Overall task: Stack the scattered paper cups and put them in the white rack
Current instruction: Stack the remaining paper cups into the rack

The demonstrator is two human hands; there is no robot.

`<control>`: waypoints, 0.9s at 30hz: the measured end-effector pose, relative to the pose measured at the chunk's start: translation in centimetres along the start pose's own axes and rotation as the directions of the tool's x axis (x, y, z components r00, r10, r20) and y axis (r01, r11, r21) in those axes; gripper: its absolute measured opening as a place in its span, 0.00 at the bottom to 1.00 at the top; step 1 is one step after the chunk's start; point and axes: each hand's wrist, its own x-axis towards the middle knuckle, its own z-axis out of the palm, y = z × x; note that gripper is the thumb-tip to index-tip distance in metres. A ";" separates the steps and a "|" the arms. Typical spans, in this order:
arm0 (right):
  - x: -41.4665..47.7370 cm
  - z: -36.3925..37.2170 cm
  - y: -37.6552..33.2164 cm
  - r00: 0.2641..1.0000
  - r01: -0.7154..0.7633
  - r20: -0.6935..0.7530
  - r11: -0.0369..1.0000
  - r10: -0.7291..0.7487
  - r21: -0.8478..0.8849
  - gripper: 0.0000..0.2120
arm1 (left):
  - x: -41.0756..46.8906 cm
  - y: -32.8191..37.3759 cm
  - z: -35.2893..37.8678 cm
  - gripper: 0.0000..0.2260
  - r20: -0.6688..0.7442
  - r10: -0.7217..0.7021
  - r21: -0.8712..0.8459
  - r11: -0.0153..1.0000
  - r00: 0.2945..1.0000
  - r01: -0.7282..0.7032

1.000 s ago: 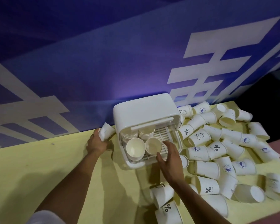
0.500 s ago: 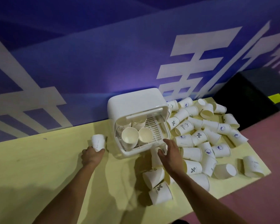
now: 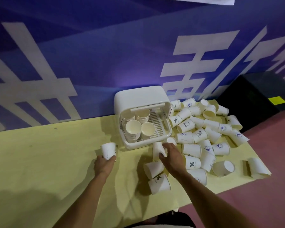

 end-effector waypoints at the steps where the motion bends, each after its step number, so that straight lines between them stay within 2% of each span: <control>1: 0.3 -0.2 0.3 1.000 0.021 0.012 1.000 -0.021 0.011 0.21 | -0.8 -0.2 0.4 0.23 -0.004 0.004 -0.015 1.000 1.000 -0.004; 4: 1.0 -1.0 1.8 0.989 0.129 0.064 0.991 -0.130 0.016 0.21 | -3.3 -0.7 1.9 0.20 -0.008 0.007 -0.063 0.998 1.000 -0.008; 7: 1.9 -1.7 4.1 0.952 0.276 0.128 0.961 -0.277 0.022 0.22 | -6.0 -0.9 4.1 0.19 -0.026 -0.012 -0.083 0.997 1.000 0.010; 12: 3.1 -2.7 7.6 0.887 0.419 0.197 0.907 -0.417 0.033 0.23 | -10.0 -0.1 6.9 0.15 -0.074 -0.024 -0.112 0.994 0.997 0.015; 16: 3.2 -2.9 8.5 0.817 0.500 0.315 0.865 -0.482 0.027 0.25 | -12.9 0.2 7.9 0.16 -0.105 -0.033 -0.100 0.995 0.994 0.022; 22: 3.2 -1.3 6.0 0.630 0.680 0.538 0.732 -0.560 -0.035 0.27 | -14.7 -0.3 7.7 0.18 -0.118 -0.043 -0.074 0.997 0.992 0.034; 27: 3.3 0.7 4.1 0.579 0.718 0.623 0.690 -0.526 -0.085 0.29 | -13.8 -1.4 6.5 0.13 -0.025 -0.046 -0.118 0.992 0.999 0.043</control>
